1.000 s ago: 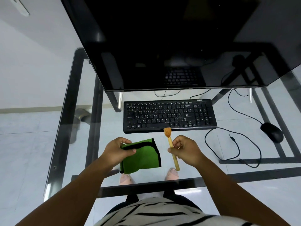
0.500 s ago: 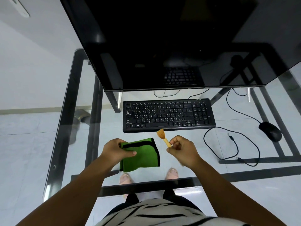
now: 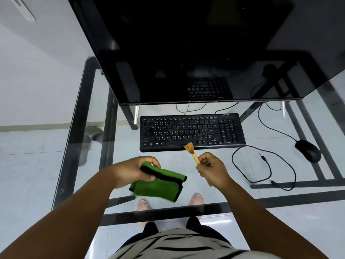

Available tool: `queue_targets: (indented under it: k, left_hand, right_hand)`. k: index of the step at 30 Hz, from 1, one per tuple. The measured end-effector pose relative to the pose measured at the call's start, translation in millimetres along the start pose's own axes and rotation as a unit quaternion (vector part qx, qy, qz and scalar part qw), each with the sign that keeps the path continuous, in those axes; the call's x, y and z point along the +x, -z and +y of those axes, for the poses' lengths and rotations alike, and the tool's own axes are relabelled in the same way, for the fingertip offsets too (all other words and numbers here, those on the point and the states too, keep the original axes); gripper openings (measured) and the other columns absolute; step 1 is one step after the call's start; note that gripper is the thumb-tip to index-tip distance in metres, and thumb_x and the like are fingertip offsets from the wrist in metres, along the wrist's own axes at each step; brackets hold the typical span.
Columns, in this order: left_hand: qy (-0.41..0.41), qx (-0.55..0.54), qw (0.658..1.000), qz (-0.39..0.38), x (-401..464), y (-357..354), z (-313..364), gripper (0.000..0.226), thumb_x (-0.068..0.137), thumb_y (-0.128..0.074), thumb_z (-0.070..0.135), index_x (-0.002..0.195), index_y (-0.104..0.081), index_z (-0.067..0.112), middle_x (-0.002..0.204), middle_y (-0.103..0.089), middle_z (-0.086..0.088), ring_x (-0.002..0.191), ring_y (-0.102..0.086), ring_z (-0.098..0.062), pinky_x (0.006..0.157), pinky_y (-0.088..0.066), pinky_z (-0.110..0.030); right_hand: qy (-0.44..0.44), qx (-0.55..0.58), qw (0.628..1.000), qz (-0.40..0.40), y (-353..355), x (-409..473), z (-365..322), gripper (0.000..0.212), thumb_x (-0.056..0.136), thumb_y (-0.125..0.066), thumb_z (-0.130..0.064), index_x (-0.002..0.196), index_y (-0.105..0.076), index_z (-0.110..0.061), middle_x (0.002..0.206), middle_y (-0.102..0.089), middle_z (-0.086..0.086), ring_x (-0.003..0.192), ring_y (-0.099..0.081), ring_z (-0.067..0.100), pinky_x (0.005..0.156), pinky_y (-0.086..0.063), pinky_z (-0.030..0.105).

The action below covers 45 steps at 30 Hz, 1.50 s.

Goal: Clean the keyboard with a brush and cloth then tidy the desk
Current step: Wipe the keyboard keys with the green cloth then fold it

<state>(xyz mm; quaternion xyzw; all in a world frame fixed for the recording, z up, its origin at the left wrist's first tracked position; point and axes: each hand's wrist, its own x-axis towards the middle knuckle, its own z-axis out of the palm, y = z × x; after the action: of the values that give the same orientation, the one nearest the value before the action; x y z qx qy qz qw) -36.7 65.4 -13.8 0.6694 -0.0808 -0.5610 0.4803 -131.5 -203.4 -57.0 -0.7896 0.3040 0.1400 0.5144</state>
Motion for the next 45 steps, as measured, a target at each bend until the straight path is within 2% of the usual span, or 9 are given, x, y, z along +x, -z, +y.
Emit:
queue_targets:
  k: [4, 9, 18, 26, 30, 35, 38, 41, 45]
  left_hand:
    - [0.066, 0.173, 0.975, -0.121, 14, -4, 42, 0.029, 0.087, -0.064, -0.002, 0.102, -0.065, 0.023, 0.096, -0.066, 0.004, 0.090, -0.063, -0.011, 0.073, -0.052, -0.024]
    - [0.074, 0.418, 0.893, -0.147, 53, -23, 64, 0.025, 0.089, -0.066, 0.015, 0.104, -0.061, 0.034, 0.110, -0.064, 0.002, 0.100, -0.060, -0.022, 0.085, -0.051, -0.039]
    - [-0.009, 0.565, 0.825, -0.007, 69, -39, 50, 0.049, 0.085, -0.069, 0.022, 0.127, -0.044, 0.029, 0.107, -0.060, -0.004, 0.092, -0.056, -0.023, 0.072, -0.048, -0.035]
    - [-0.182, 0.510, 0.776, 0.324, 47, -57, -8, 0.060, 0.079, -0.072, 0.037, 0.132, -0.049, 0.022, 0.125, -0.056, 0.001, 0.115, -0.054, -0.022, 0.097, -0.042, -0.036]
    - [-0.133, 0.504, 0.806, 0.281, 44, -72, -36, 0.068, 0.094, -0.042, 0.051, 0.152, -0.023, 0.021, 0.159, -0.022, 0.003, 0.146, -0.023, -0.017, 0.117, -0.016, -0.033]
    - [-0.089, 0.541, 0.796, 0.258, 54, -77, -47, 0.077, 0.095, -0.025, 0.058, 0.154, 0.009, 0.021, 0.161, 0.016, 0.004, 0.148, 0.015, -0.013, 0.115, 0.012, -0.032]
    - [-0.092, 0.534, 0.798, 0.263, 54, -77, -47, 0.075, 0.095, -0.025, 0.056, 0.155, 0.003, 0.020, 0.162, 0.010, 0.003, 0.149, 0.010, -0.014, 0.116, 0.009, -0.033]
    - [-0.125, 0.494, 0.808, 0.295, 49, -73, -39, 0.068, 0.095, -0.025, 0.053, 0.153, -0.018, 0.018, 0.161, -0.016, 0.000, 0.148, -0.015, -0.017, 0.118, -0.011, -0.032]
    - [-0.165, 0.447, 0.789, 0.388, 47, -55, -17, 0.057, 0.096, -0.033, 0.045, 0.142, -0.041, 0.012, 0.132, -0.052, -0.006, 0.120, -0.047, -0.021, 0.103, -0.039, -0.036]
  right_hand:
    - [0.006, -0.006, 1.000, 0.004, 3, -2, 3, 0.014, 0.077, -0.073, -0.011, 0.084, -0.064, -0.018, 0.079, -0.065, 0.000, 0.071, -0.058, 0.014, 0.066, -0.047, 0.023]
    - [0.009, -0.011, 1.000, -0.008, -1, -5, 8, 0.020, 0.072, -0.081, -0.018, 0.085, -0.066, -0.020, 0.080, -0.067, 0.000, 0.075, -0.068, 0.025, 0.072, -0.059, 0.038]
    - [0.007, -0.026, 0.999, -0.027, -5, -7, 8, 0.028, 0.069, -0.084, -0.020, 0.085, -0.062, -0.017, 0.072, -0.070, 0.003, 0.054, -0.064, 0.012, 0.062, -0.056, 0.032]
    - [0.020, -0.058, 0.998, -0.028, -6, -9, 11, 0.030, 0.066, -0.087, -0.022, 0.083, -0.062, -0.022, 0.065, -0.068, 0.001, 0.058, -0.066, 0.013, 0.067, -0.060, 0.038]
    - [0.018, -0.072, 0.997, -0.031, -8, -8, 12, 0.033, 0.066, -0.088, -0.025, 0.082, -0.060, -0.022, 0.064, -0.069, 0.000, 0.059, -0.067, 0.013, 0.068, -0.059, 0.040]
    - [0.016, -0.079, 0.996, -0.038, -9, -5, 11, 0.035, 0.065, -0.088, -0.026, 0.083, -0.058, -0.021, 0.065, -0.069, 0.002, 0.056, -0.067, 0.012, 0.068, -0.059, 0.040]
    - [0.013, -0.095, 0.994, -0.050, -8, -3, 11, 0.037, 0.065, -0.088, -0.031, 0.084, -0.058, -0.022, 0.065, -0.069, 0.002, 0.056, -0.067, 0.012, 0.067, -0.059, 0.038]
    - [0.026, -0.114, 0.992, -0.042, -3, -1, 7, 0.037, 0.068, -0.083, -0.046, 0.085, -0.059, -0.023, 0.067, -0.068, 0.001, 0.061, -0.067, 0.015, 0.063, -0.055, 0.032]
    - [0.055, -0.097, 0.992, 0.053, 19, 11, -7, 0.028, 0.082, -0.071, -0.048, 0.083, -0.063, -0.021, 0.068, -0.066, 0.000, 0.064, -0.066, 0.018, 0.060, -0.050, 0.027]
